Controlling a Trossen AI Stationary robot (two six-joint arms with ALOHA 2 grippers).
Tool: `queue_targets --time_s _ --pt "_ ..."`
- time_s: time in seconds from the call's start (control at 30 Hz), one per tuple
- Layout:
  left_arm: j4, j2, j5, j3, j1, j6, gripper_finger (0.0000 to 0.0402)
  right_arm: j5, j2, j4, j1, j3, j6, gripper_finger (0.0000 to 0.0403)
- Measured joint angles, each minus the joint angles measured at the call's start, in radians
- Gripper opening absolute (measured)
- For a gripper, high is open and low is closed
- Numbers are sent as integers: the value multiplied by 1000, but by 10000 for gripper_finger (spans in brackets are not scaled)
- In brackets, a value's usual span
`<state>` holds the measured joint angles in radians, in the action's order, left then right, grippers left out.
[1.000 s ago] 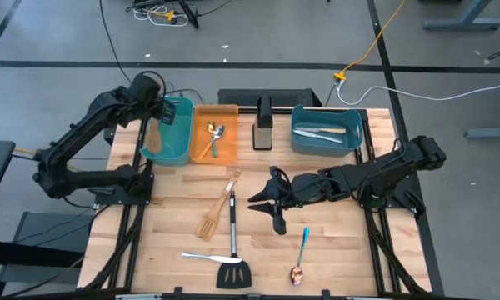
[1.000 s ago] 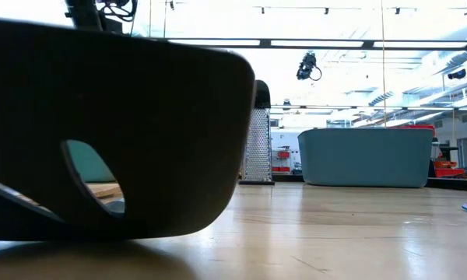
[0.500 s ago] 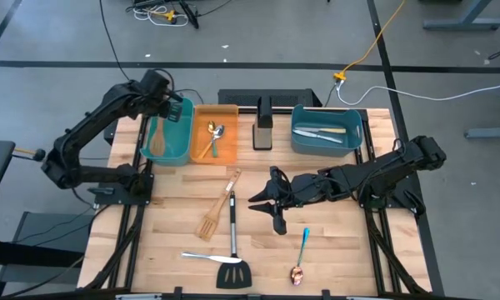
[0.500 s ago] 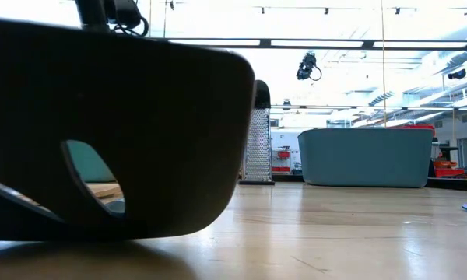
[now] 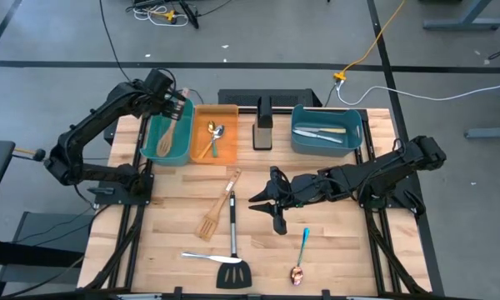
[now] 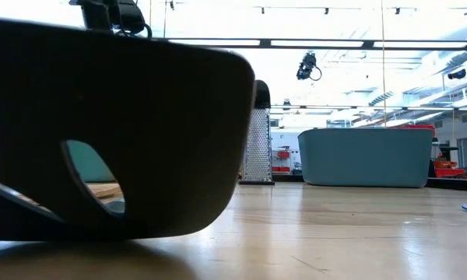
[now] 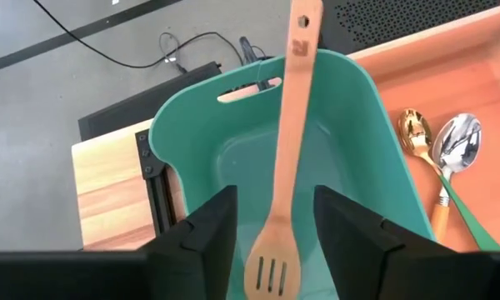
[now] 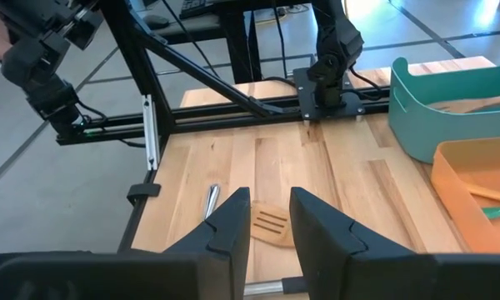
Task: Pick & Place Kitchen Items
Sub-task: Put the brown spatula into the green bin
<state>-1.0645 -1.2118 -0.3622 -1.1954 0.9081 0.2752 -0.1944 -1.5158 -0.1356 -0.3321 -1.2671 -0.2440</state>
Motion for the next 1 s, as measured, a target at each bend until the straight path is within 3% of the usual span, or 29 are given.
queue_targets --time_s 0.27,0.53,1.0 --pt "-12 0 15 0 -14 -54 149 0 0 -6 0 0 0 97" --pt "-57 14 235 0 -58 -51 142 0 0 -10 0 0 -1 97" --pt "-174 15 271 0 -324 126 142 0 0 -9 0 0 -15 98"
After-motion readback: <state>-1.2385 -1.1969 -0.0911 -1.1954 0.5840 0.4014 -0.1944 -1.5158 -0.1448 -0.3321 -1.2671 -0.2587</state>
